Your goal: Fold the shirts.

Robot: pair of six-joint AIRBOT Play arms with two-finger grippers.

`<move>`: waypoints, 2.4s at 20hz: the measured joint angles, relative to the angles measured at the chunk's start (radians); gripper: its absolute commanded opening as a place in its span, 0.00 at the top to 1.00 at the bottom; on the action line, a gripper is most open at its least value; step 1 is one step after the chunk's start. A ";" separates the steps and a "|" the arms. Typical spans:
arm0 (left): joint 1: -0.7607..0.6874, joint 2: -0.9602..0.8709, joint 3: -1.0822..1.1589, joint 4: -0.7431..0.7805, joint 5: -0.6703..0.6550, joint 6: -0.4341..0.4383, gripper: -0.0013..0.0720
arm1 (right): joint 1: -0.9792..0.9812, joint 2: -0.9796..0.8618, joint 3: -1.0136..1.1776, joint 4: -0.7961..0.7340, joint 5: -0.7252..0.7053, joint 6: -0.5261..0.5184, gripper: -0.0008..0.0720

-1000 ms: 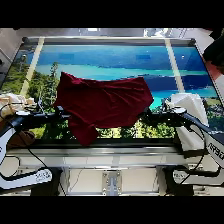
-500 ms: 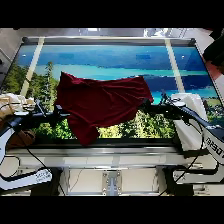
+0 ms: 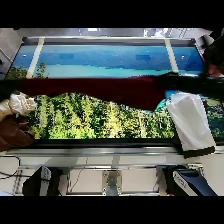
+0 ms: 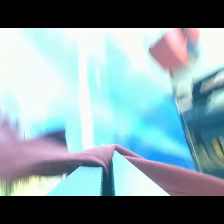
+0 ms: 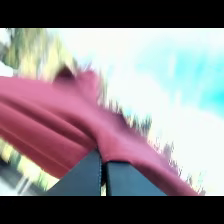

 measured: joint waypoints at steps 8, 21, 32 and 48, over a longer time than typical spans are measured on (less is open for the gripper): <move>0.083 0.029 0.639 0.097 -0.021 -0.149 0.97 | 0.000 0.121 0.360 -0.329 0.057 0.092 0.98; -0.484 -0.433 0.241 0.611 0.368 -0.214 0.97 | 0.001 -0.698 0.398 -0.301 0.016 0.064 0.97; -0.587 -0.771 0.301 0.500 0.837 -0.228 0.11 | -0.026 -0.982 0.509 -0.082 -0.406 0.045 0.35; -0.449 -0.820 0.313 0.642 0.096 -0.197 0.11 | -0.472 -0.414 0.479 -0.346 0.419 0.064 0.38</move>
